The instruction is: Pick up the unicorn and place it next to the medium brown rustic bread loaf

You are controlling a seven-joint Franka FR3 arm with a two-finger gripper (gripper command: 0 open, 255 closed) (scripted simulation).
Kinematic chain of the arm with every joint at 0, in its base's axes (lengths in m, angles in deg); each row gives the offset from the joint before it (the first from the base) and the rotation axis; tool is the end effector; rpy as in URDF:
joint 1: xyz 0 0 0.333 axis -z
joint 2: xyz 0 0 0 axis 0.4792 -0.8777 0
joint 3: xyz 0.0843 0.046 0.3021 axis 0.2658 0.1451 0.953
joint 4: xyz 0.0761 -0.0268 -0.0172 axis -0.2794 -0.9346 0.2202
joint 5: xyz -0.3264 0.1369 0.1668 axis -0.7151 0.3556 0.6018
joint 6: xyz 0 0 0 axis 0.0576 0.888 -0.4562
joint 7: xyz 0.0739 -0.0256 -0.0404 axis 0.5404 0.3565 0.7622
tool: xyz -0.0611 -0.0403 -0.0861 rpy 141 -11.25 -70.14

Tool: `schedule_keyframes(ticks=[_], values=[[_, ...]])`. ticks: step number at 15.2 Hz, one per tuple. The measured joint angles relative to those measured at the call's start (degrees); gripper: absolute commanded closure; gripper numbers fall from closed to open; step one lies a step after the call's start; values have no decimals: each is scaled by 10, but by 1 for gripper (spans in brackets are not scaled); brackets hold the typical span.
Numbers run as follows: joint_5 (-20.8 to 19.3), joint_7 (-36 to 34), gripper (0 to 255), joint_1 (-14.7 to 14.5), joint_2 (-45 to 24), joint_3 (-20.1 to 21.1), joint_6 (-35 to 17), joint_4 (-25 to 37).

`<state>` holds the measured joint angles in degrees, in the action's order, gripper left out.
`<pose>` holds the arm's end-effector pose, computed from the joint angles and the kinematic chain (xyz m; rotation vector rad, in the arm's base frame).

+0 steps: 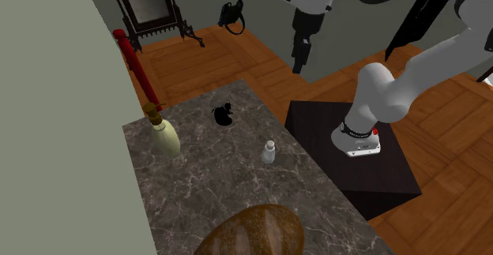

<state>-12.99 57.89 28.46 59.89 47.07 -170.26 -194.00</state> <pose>0.3224 0.0152 0.6163 -3.0372 0.1146 -0.1046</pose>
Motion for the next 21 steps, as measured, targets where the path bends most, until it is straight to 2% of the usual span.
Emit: schedule_keyframes(ticks=[2, 8, 14, 21], values=[[2, -7, 0, 2, -3, 2, -7, -4], [25, -93, 0, 22, -64, 34, -116, -41], [41, -181, 0, 43, -160, 63, -240, -58], [42, -288, 0, 67, -298, 87, -372, -37]])
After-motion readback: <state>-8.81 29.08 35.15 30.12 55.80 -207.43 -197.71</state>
